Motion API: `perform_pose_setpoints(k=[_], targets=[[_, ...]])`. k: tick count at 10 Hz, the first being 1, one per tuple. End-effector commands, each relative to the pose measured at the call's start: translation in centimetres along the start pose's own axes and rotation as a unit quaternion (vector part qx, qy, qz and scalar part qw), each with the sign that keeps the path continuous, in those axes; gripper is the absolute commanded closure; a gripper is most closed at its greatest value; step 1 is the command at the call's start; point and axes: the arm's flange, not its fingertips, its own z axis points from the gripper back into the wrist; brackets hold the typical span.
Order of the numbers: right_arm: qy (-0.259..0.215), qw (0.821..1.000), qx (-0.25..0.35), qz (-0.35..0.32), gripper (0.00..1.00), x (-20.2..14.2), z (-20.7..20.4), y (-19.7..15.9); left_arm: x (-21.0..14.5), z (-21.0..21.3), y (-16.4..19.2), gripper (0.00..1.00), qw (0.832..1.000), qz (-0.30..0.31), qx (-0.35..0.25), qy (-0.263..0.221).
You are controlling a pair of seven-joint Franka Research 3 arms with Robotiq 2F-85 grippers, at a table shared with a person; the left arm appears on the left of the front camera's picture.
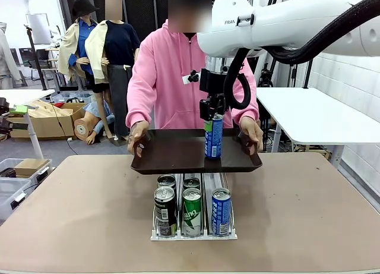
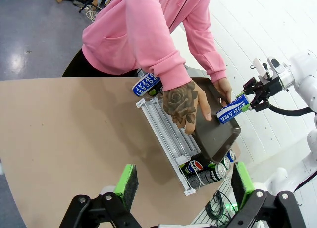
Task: Retrieve and hand over the desired beverage to the person.
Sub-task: Place the picked can on the Handle tray extended by the person.
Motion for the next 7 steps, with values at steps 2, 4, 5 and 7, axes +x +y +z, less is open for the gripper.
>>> perform_pose_setpoints(k=[2, 4, 5, 7], targets=[[0.004, 1.0, 0.007, 0.011, 0.0, 0.1, 1.9, -0.4, 0.1, 0.1, -0.2, 0.0, 1.0, 0.003, -0.003, -0.004], [0.005, 1.0, 0.007, 0.01, 0.0, -0.1, 2.6, -0.6, 0.1, 0.1, -0.2, 0.0, 1.0, 0.003, -0.003, -0.004], [-0.002, 1.0, 0.002, 0.008, 0.0, -0.5, 3.4, -0.6, 0.1, 0.1, -0.2, 0.0, 1.0, 0.003, -0.003, -0.004], [0.006, 1.0, -0.011, 0.008, 0.0, -1.2, 4.8, -0.3, 0.1, 0.1, -0.2, 0.0, 1.0, 0.003, -0.003, -0.004]])
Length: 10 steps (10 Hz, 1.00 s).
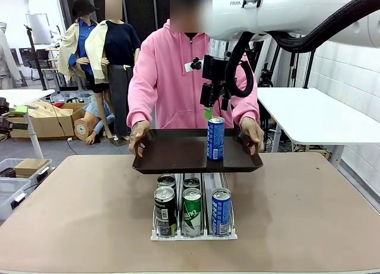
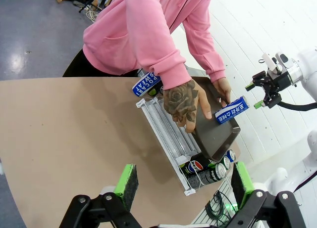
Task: Retrieve and hand over the desired beverage to the person.
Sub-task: Place the picked can on the Handle tray extended by the person, then pick up another can of the same type that the person held from the Automatic Can Dispenser.
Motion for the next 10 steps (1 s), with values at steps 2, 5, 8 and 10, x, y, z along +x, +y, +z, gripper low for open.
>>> perform_pose_setpoints(k=[2, 5, 8, 10], targets=[[0.033, 0.999, -0.021, -0.004, 0.0, -0.54, 0.53, -0.18, 0.1, 0.14, -0.16, 0.0, 1.0, 0.003, -0.003, -0.004], [0.005, 1.0, 0.0, 0.0, 0.0, -0.3, 0.47, 0.13, 0.1, 0.14, -0.16, 0.0, 1.0, 0.003, -0.003, -0.004], [0.005, 1.0, 0.0, 0.0, 0.0, -0.3, 0.47, 0.13, 0.1, 0.14, -0.16, 0.0, 1.0, 0.003, -0.003, -0.004], [0.005, 1.0, 0.0, 0.0, 0.0, -0.3, 0.47, 0.13, 0.1, 0.14, -0.16, 0.0, 1.0, 0.003, -0.003, -0.004]])
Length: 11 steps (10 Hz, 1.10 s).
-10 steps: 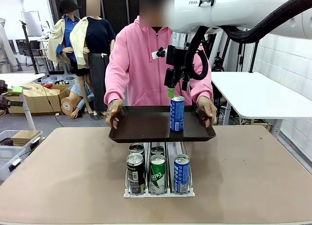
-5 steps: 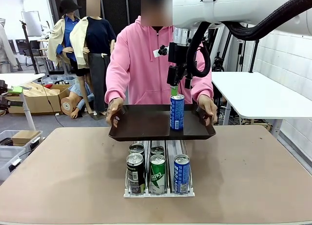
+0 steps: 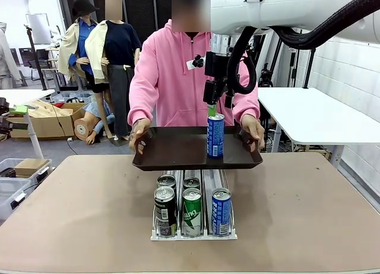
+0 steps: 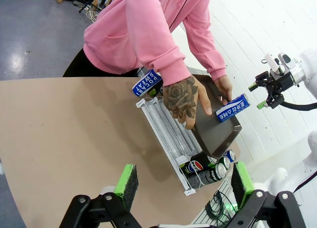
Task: Retrieve and hand over the desired beverage to the person.
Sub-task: Pick up another can of the same type that the person held from the Automatic Can Dispenser.
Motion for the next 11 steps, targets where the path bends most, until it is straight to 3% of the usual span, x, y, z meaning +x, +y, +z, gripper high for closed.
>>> perform_pose_setpoints(k=[1, 3, 8, 10, 11], targets=[[-0.007, 1.0, 0.004, 0.0, 0.0, 0.2, -0.1, 0.0, 0.1, 0.1, -0.2, 0.0, 1.0, 0.003, -0.003, -0.004], [0.0, 1.0, 0.0, 0.0, 0.0, 0.0, 0.0, 0.0, 0.1, 0.1, -0.2, 0.0, 1.0, 0.003, -0.003, -0.004], [-0.036, 0.997, 0.058, -0.037, 0.0, -6.5, 1.8, -1.7, 0.1, 0.1, -0.2, 0.0, 1.0, 0.003, -0.003, -0.004], [-0.093, 0.987, 0.105, -0.073, 0.0, -11.1, 2.5, -3.0, 0.1, 0.1, -0.2, 0.0, 1.0, 0.003, -0.003, -0.004], [-0.145, 0.975, 0.137, -0.099, 0.0, -14.2, 3.2, -4.1, 0.1, 0.1, -0.2, 0.0, 1.0, 0.003, -0.003, -0.004]])
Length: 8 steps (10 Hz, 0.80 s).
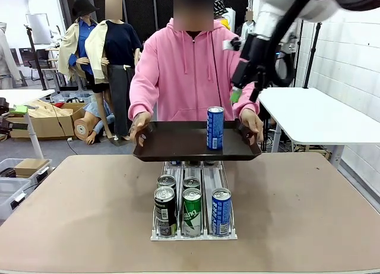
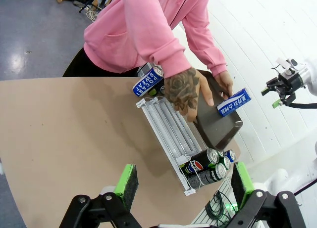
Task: Retrieve and hand over the desired beverage to the person.
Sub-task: Pick up another can of the same type that the person held from the Automatic Can Dispenser.
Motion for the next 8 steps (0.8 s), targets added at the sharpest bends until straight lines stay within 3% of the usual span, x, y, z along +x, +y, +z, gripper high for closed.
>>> perform_pose_setpoints(k=[1, 4, 8], targets=[[-0.102, 0.992, 0.067, -0.044, 0.0, -6.3, 0.6, -2.3, 0.1, 0.1, -0.2, 0.0, 1.0, 0.003, -0.003, -0.003], [-0.194, 0.963, 0.169, -0.076, 0.0, -12.7, 0.8, -7.6, 0.1, 0.1, -0.2, 0.0, 1.0, 0.003, -0.003, -0.003], [-0.33, 0.898, 0.276, -0.088, 0.0, -22.0, -1.7, -14.0, 0.1, 0.1, -0.2, 0.0, 1.0, 0.003, -0.003, -0.003]])
